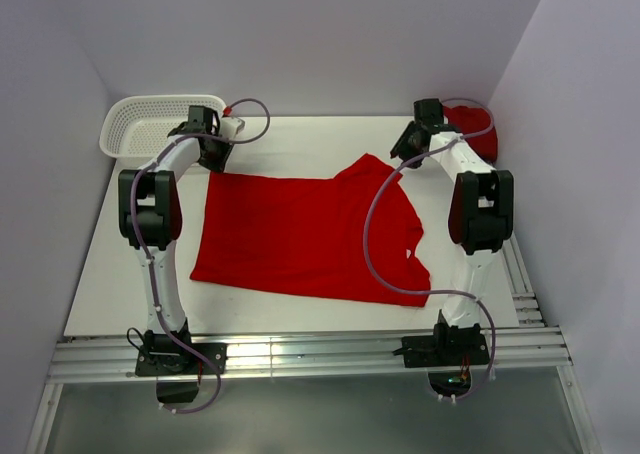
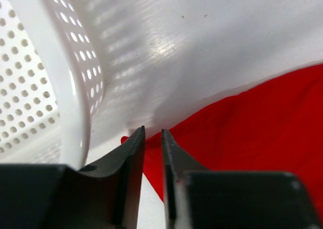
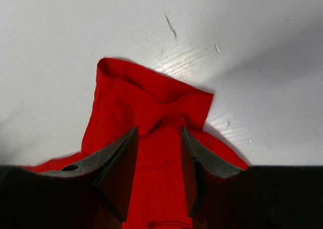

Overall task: Roll the t-shirts
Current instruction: Fold the tshirt

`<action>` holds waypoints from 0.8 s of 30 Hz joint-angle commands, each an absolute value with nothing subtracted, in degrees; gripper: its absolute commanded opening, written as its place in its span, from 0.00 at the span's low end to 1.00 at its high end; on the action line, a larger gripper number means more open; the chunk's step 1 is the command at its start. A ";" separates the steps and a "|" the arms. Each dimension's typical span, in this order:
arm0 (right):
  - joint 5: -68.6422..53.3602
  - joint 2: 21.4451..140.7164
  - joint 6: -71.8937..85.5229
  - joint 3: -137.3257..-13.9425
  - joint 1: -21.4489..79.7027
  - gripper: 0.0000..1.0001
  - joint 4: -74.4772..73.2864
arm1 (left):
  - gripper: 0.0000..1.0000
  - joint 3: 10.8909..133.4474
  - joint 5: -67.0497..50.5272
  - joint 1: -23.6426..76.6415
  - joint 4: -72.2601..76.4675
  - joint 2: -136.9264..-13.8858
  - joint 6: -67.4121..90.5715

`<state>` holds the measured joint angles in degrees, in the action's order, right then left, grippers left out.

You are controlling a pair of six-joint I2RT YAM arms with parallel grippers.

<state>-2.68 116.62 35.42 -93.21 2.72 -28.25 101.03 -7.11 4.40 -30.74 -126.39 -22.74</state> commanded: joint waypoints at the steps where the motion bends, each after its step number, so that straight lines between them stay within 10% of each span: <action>1: -3.34 118.82 34.01 -97.81 2.46 0.47 -28.03 | 0.23 103.71 -6.59 4.31 -29.79 -126.65 -22.59; 9: -3.61 121.11 32.78 -99.76 3.25 0.50 -29.88 | 0.06 103.54 -6.86 4.66 -29.79 -126.74 -22.24; 15: -3.08 121.38 32.26 -98.79 3.87 0.51 -29.36 | 0.41 100.38 -6.15 5.01 -27.78 -124.63 -22.59; 24: -2.81 120.41 32.61 -97.56 4.31 0.51 -28.65 | 0.50 95.36 -3.96 5.89 -24.09 -122.34 -23.82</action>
<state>-3.07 121.34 33.34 -97.36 3.88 -29.56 96.38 -5.74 5.45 -26.72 -125.67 -23.18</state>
